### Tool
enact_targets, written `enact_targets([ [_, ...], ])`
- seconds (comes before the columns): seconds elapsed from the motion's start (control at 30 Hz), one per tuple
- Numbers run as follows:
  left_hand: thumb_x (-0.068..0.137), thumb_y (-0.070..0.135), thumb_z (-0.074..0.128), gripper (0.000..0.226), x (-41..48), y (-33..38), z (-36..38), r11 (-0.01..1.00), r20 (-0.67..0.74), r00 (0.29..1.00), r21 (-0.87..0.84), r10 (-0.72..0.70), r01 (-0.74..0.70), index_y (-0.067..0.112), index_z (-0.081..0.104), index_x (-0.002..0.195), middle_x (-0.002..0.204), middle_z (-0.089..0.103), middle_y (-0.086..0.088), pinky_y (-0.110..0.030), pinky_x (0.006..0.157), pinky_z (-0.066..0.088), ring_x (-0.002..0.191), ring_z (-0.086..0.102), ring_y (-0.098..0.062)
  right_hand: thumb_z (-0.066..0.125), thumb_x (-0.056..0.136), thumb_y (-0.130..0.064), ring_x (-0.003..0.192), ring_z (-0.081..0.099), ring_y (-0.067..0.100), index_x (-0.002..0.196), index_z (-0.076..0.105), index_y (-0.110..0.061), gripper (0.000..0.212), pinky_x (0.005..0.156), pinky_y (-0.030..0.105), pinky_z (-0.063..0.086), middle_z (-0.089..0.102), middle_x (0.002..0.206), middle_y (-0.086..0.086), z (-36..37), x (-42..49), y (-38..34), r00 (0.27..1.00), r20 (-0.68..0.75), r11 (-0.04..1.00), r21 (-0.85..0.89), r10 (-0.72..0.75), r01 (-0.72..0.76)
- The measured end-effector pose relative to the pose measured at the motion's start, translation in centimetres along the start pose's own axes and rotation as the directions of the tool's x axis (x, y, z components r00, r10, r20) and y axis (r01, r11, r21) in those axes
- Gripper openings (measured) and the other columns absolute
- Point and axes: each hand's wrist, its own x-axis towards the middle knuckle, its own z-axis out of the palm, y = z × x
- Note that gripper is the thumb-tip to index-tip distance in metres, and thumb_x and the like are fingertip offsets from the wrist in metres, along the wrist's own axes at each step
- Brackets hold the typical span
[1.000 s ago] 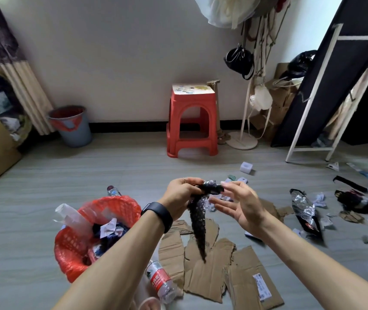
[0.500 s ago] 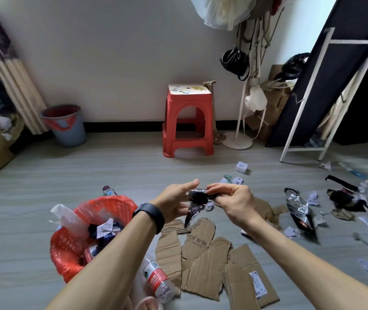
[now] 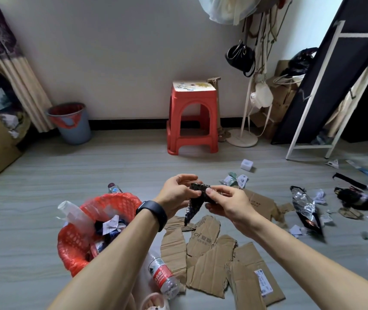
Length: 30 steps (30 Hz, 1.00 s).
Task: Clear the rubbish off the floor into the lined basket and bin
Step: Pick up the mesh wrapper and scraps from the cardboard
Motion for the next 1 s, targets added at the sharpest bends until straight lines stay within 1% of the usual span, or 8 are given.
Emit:
enact_targets([
  [0.07, 0.083, -0.012, 0.060, 0.039, 0.0, 0.1, -0.2, 0.997, -0.009, 0.998, -0.028, -0.069, 0.068, 0.003, 0.058, 0.119, 0.109, 0.069, -0.017, -0.027, 0.060, 0.056, 0.083, 0.072, -0.029, 0.076, 0.086, -0.010, 0.080, 0.073, 0.021, 0.109, 0.072, -0.005, 0.025, 0.073, 0.027, 0.059, 0.076, 0.094, 0.013, 0.0, 0.1, 0.0, 0.995, -0.044, 0.996, -0.016, -0.089, 0.088],
  [0.2, 0.085, 0.004, 0.066, 0.030, -0.3, 0.6, -1.0, 0.954, 0.095, 0.976, -0.211, -0.198, 0.214, -0.008, 0.062, 0.112, 0.101, 0.069, -0.027, -0.027, 0.062, 0.059, 0.080, 0.071, -0.037, 0.080, 0.079, -0.010, 0.088, 0.072, 0.011, 0.096, 0.079, -0.024, 0.022, 0.083, 0.030, 0.058, 0.077, 0.091, -0.004, 0.3, 0.3, 0.0, 0.958, -0.084, 0.913, -0.336, -0.273, 0.231],
  [0.43, 0.085, -0.012, 0.064, 0.028, 0.6, 0.6, -3.5, 0.970, -0.044, 0.979, -0.155, -0.199, 0.190, -0.010, 0.061, 0.112, 0.106, 0.068, -0.026, -0.032, 0.066, 0.061, 0.085, 0.072, -0.032, 0.077, 0.076, 0.005, 0.099, 0.069, 0.007, 0.094, 0.081, -0.018, 0.029, 0.092, 0.027, 0.056, 0.073, 0.108, -0.006, 3.1, 0.9, 0.4, 0.948, 0.008, 0.883, -0.363, -0.317, 0.298],
  [0.53, 0.079, -0.016, 0.067, 0.036, 0.9, 1.5, -7.5, 0.991, -0.211, 0.976, 0.108, -0.056, 0.080, -0.004, 0.064, 0.113, 0.104, 0.068, -0.021, -0.031, 0.065, 0.061, 0.084, 0.069, -0.028, 0.077, 0.078, -0.010, 0.095, 0.069, 0.000, 0.104, 0.078, -0.029, 0.034, 0.086, 0.021, 0.056, 0.073, 0.108, -0.013, 3.7, 1.2, 1.0, 0.962, 0.116, 0.848, -0.453, -0.249, 0.274],
  [0.63, 0.075, -0.004, 0.074, 0.036, -0.5, 1.1, -14.3, 0.808, -0.368, 0.910, 0.586, 0.192, 0.067, 0.007, 0.072, 0.109, 0.097, 0.072, -0.009, -0.036, 0.080, 0.059, 0.087, 0.068, -0.021, 0.072, 0.081, -0.030, 0.093, 0.065, -0.003, 0.124, 0.064, -0.035, 0.043, 0.079, 0.012, 0.051, 0.069, 0.113, -0.015, 4.8, 1.7, 2.9, 0.951, 0.230, 0.652, -0.693, -0.206, 0.309],
  [0.77, 0.073, 0.016, 0.077, 0.022, -4.0, -2.5, -21.3, 0.683, -0.529, 0.781, 0.706, 0.331, 0.188, 0.025, 0.062, 0.088, 0.076, 0.066, 0.012, -0.019, 0.060, 0.046, 0.078, 0.065, -0.013, 0.062, 0.085, -0.039, 0.121, 0.055, 0.014, 0.144, 0.043, -0.026, 0.063, 0.102, 0.026, 0.043, 0.056, 0.137, -0.001, 7.4, 3.1, 6.0, 0.925, 0.375, 0.397, -0.843, -0.052, 0.364],
  [0.83, 0.078, 0.013, 0.069, 0.021, -4.2, -5.2, -23.3, 0.610, -0.535, 0.751, 0.759, 0.387, 0.226, 0.023, 0.055, 0.091, 0.078, 0.062, 0.007, -0.025, 0.062, 0.041, 0.079, 0.062, -0.020, 0.058, 0.085, -0.043, 0.132, 0.047, 0.019, 0.149, 0.034, -0.024, 0.070, 0.110, 0.034, 0.039, 0.048, 0.146, 0.002, 9.5, 4.2, 8.0, 0.911, 0.413, 0.335, -0.861, 0.021, 0.383],
  [1.0, 0.080, 0.004, 0.044, 0.030, -1.2, -11.5, -24.1, 0.445, -0.335, 0.883, 0.880, 0.329, 0.168, 0.021, 0.038, 0.103, 0.099, 0.064, -0.009, -0.043, 0.075, 0.050, 0.093, 0.061, -0.037, 0.052, 0.090, -0.052, 0.139, 0.035, 0.025, 0.153, 0.024, -0.021, 0.075, 0.115, 0.040, 0.032, 0.038, 0.152, 0.005, 14.7, 6.5, 12.5, 0.903, 0.426, 0.335, -0.860, 0.053, 0.386],
])
